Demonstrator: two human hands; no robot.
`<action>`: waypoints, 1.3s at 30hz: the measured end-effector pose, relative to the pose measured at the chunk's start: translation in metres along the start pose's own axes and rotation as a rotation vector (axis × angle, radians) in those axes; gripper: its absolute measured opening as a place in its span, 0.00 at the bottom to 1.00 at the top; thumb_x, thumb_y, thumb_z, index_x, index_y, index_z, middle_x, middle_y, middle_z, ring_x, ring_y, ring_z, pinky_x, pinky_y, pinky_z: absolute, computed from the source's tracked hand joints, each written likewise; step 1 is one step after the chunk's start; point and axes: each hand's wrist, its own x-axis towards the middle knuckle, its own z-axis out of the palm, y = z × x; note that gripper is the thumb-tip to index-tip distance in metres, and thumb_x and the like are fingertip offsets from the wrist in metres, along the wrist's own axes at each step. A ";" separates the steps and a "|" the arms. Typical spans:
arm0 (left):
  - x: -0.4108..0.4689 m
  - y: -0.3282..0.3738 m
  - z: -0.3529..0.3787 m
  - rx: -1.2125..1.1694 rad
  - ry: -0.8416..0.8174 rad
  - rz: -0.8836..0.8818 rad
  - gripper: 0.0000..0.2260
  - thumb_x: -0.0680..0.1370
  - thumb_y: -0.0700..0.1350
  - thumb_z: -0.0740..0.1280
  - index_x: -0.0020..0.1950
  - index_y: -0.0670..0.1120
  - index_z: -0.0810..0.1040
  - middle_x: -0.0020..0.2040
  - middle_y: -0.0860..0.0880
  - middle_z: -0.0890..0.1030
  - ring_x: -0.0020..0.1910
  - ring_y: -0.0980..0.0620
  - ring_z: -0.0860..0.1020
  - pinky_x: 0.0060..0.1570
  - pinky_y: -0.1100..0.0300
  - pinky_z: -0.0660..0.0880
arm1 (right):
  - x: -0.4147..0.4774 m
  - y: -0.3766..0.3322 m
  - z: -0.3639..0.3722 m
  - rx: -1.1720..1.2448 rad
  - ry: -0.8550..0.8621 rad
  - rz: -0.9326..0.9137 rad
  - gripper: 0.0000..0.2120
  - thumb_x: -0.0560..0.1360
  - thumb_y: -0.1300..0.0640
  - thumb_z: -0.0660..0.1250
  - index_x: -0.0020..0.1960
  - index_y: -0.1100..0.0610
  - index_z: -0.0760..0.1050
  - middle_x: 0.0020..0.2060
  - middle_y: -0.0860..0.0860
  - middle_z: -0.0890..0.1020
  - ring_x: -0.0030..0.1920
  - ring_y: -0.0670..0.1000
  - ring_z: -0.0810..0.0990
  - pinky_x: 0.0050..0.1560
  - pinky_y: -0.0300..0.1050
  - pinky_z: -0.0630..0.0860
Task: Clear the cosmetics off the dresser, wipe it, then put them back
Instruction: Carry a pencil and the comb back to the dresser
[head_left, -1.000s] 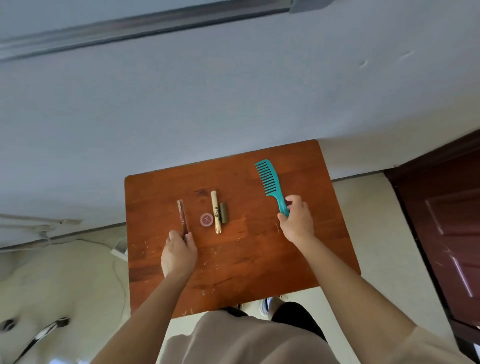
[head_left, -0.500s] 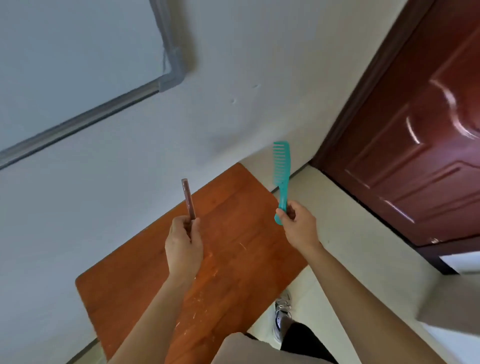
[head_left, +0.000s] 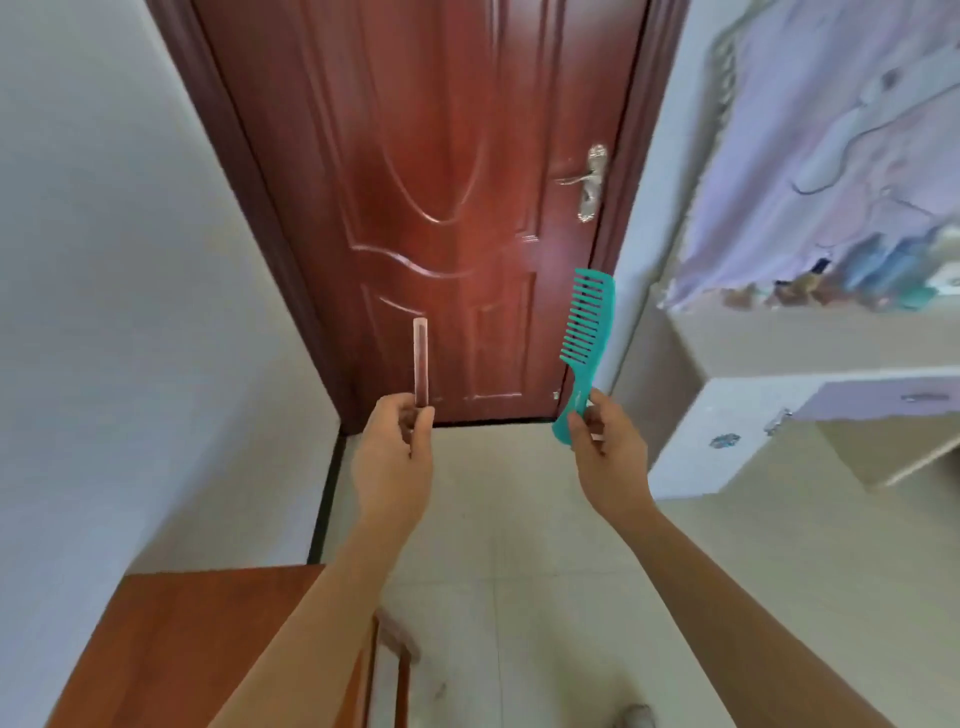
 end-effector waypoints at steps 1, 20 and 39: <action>0.001 0.020 0.023 -0.015 -0.037 0.049 0.05 0.80 0.49 0.65 0.56 0.53 0.74 0.46 0.56 0.80 0.44 0.55 0.78 0.45 0.55 0.76 | 0.005 0.011 -0.023 0.019 0.055 0.029 0.11 0.80 0.61 0.64 0.59 0.49 0.75 0.46 0.47 0.81 0.42 0.38 0.79 0.41 0.25 0.70; -0.046 0.313 0.457 -0.174 -0.459 0.388 0.04 0.80 0.46 0.66 0.54 0.51 0.76 0.46 0.58 0.80 0.45 0.57 0.78 0.45 0.57 0.74 | 0.131 0.226 -0.446 -0.126 0.503 0.253 0.14 0.81 0.60 0.61 0.65 0.51 0.73 0.53 0.50 0.78 0.45 0.34 0.78 0.49 0.37 0.75; 0.088 0.384 0.841 -0.082 -0.789 0.034 0.03 0.79 0.46 0.65 0.51 0.48 0.77 0.44 0.55 0.81 0.39 0.63 0.77 0.35 0.66 0.68 | 0.405 0.399 -0.593 -0.339 0.297 0.546 0.15 0.80 0.58 0.63 0.66 0.48 0.74 0.49 0.45 0.79 0.48 0.47 0.80 0.51 0.48 0.80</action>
